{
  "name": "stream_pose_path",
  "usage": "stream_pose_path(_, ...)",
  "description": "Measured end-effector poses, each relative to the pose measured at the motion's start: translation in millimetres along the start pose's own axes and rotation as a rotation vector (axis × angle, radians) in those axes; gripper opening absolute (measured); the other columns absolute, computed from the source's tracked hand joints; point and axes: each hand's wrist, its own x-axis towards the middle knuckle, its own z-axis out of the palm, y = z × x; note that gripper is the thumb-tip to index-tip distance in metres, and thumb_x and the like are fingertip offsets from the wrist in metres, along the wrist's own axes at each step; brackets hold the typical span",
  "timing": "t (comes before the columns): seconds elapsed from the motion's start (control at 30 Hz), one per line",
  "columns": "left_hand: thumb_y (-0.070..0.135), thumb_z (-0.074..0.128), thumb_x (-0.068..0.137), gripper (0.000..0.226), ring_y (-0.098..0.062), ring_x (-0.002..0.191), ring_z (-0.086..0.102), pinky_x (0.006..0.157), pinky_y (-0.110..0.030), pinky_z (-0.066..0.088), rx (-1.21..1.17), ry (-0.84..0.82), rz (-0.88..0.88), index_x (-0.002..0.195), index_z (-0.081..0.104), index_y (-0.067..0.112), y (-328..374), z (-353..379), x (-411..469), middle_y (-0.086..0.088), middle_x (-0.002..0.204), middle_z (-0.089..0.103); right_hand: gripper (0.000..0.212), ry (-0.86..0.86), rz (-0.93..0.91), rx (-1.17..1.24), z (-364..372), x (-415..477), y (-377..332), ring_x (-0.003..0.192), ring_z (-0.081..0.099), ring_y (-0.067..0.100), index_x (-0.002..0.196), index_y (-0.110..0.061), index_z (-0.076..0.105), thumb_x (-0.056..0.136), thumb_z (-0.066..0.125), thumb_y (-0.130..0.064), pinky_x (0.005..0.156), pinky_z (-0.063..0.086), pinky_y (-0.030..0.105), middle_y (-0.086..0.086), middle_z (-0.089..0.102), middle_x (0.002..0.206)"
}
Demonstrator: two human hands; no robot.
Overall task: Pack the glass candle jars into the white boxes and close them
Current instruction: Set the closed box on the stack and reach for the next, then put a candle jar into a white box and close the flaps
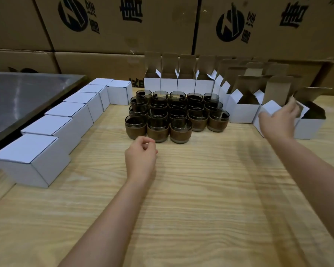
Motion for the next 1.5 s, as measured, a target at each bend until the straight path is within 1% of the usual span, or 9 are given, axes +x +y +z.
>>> stream_pose_path(0.07, 0.017, 0.055, 0.088, 0.018, -0.011, 0.060, 0.058, 0.056, -0.025, 0.047, -0.007, -0.010, 0.002, 0.076, 0.062, 0.028, 0.1, 0.2, 0.2, 0.003, 0.067, 0.065, 0.066, -0.114, 0.035, -0.115, -8.0, 16.8, 9.3, 0.130, 0.037, 0.036, 0.149, -0.009, 0.014, 0.095, 0.051, -0.021, 0.094, 0.038, 0.043, 0.014, 0.023, 0.153)
stream_pose_path(0.2, 0.018, 0.054, 0.088, 0.018, -0.013, 0.061, 0.059, 0.060, -0.030, 0.050, 0.008, -0.019, 0.015, 0.076, 0.062, 0.028, -1.5, 0.3, 0.5, 0.000, 0.069, 0.066, 0.051, -0.241, 0.008, -0.174, -12.4, 18.8, 17.2, 0.117, 0.047, 0.039, 0.143, -0.009, 0.026, 0.097, 0.046, -0.016, 0.077, 0.039, 0.041, 0.019, 0.046, 0.135)
stream_pose_path(0.73, 0.036, 0.059, 0.089, 0.011, -0.010, 0.066, 0.059, 0.071, -0.038, 0.052, -0.114, -0.124, 0.069, 0.080, 0.063, 0.030, 2.3, -3.6, -4.3, 0.009, 0.070, 0.067, 0.042, -0.289, -0.361, -0.048, -0.5, -165.3, -45.2, 0.102, 0.060, 0.029, 0.134, -0.020, 0.043, 0.093, 0.052, -0.015, 0.081, 0.050, 0.041, 0.008, 0.063, 0.116)
stream_pose_path(0.9, 0.039, 0.046, 0.097, 0.025, -0.001, 0.087, 0.062, 0.072, -0.017, 0.045, -0.380, -0.207, 0.195, 0.111, 0.057, 0.021, 7.7, -7.2, -10.3, -0.008, 0.106, 0.067, 0.038, -0.437, -0.500, 0.119, 19.3, -216.9, -77.7, 0.097, 0.061, 0.024, 0.127, -0.020, 0.049, 0.090, 0.055, -0.014, 0.078, 0.046, 0.033, 0.004, 0.066, 0.108)
stream_pose_path(1.0, 0.042, 0.042, 0.086, 0.057, -0.025, 0.110, 0.058, 0.094, -0.032, 0.046, -0.576, -0.302, 0.187, 0.133, 0.044, 0.010, 8.5, -10.8, -7.6, -0.017, 0.123, 0.058, 0.029, -0.517, -0.492, 0.190, 29.9, -233.0, -92.7, 0.093, 0.063, 0.021, 0.117, -0.019, 0.054, 0.089, 0.055, -0.014, 0.079, 0.050, 0.036, 0.002, 0.068, 0.100)
stream_pose_path(1.07, 0.032, 0.045, 0.085, 0.062, -0.027, 0.101, 0.058, 0.092, -0.035, 0.046, -0.656, -0.360, 0.206, 0.138, 0.037, 0.002, 9.4, -11.8, -6.2, -0.016, 0.113, 0.058, 0.021, -0.549, -0.498, 0.200, 35.1, -234.9, -97.7, 0.089, 0.064, 0.023, 0.110, -0.016, 0.057, 0.089, 0.053, -0.015, 0.078, 0.050, 0.037, 0.004, 0.068, 0.094)
stream_pose_path(1.27, 0.017, 0.058, 0.079, 0.054, -0.025, 0.100, 0.061, 0.085, -0.037, 0.049, -0.631, -0.358, 0.232, 0.128, 0.046, -0.002, 5.0, -11.7, -7.8, -0.012, 0.107, 0.065, 0.019, -0.072, -0.725, 0.227, 35.8, -219.0, -85.3, 0.083, 0.061, 0.024, 0.097, -0.007, 0.069, 0.085, 0.054, -0.007, 0.063, 0.051, 0.037, 0.007, 0.062, 0.101)
stream_pose_path(1.4, 0.035, 0.064, 0.073, 0.064, -0.035, 0.112, 0.057, 0.098, -0.054, 0.042, -0.607, -0.397, 0.228, 0.127, 0.048, 0.004, 5.8, -12.8, -9.9, -0.018, 0.118, 0.062, 0.021, -0.211, -0.568, 0.271, 48.2, -192.6, -71.9, 0.110, 0.045, 0.019, 0.109, -0.012, 0.067, 0.090, 0.057, -0.009, 0.095, 0.042, 0.033, 0.010, 0.048, 0.127)
stream_pose_path(1.5, 0.035, 0.066, 0.072, 0.083, -0.033, 0.122, 0.052, 0.104, -0.054, 0.041, -0.488, -0.431, 0.320, 0.142, 0.031, 0.007, 4.4, -12.3, -12.4, -0.020, 0.132, 0.053, 0.023, -0.374, -0.412, 0.487, 53.3, -187.9, -64.7, 0.097, 0.053, 0.003, 0.111, -0.020, 0.061, 0.094, 0.050, -0.009, 0.085, 0.045, 0.023, -0.004, 0.058, 0.112)
